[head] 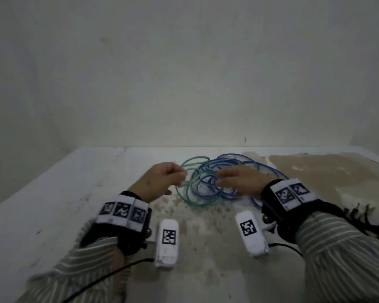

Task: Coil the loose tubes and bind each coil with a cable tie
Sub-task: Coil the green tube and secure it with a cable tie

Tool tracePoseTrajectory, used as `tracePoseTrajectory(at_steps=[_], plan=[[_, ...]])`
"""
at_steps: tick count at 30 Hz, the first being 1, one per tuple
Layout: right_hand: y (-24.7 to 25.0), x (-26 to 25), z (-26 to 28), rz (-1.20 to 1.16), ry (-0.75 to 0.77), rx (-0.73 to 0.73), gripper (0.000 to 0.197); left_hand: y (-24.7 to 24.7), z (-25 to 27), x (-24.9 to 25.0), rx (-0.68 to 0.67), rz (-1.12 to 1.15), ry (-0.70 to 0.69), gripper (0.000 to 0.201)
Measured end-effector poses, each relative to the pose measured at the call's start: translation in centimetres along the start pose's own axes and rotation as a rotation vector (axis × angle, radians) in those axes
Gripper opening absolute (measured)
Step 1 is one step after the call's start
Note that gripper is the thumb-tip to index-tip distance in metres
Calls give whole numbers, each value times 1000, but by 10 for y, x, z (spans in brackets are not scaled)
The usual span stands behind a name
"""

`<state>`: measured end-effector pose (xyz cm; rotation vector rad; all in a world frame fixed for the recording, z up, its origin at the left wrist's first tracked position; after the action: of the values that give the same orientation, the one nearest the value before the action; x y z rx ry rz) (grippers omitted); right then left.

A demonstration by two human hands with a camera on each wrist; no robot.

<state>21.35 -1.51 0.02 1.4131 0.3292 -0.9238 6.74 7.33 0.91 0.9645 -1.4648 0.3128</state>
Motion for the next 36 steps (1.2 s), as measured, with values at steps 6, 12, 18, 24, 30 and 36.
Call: tracePoseTrajectory(at_steps=[6,12,18,24,30,36], plan=[[6,5,-62,-34,-38,43,30,-25,-55,-32,-148,-175,147,21],[5,5,-80,-11,44,73,33,-29,-76,-54,-203,-387,198,52],[12,-5,-84,-82,151,143,22,-24,-85,-39,-225,-495,59,28],[42,-17,-70,-394,267,287,16,-11,-78,-16,-54,262,72,16],[23,-35,-57,-472,253,72,11,9,-83,7,214,864,-34,24],[25,-48,-37,-835,321,35,23,-7,-70,2,203,1084,63,22]])
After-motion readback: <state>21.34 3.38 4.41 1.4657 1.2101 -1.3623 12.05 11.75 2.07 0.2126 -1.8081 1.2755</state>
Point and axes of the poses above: each hand's wrist, its own z-axis away from the middle knuckle, its own y-axis out of the back of the hand, x = y × z, the point moved 10 cm from there along -z, towards the middle knuckle, and after that the axes turned 5 degrees about -y, right-handed, at the moved point
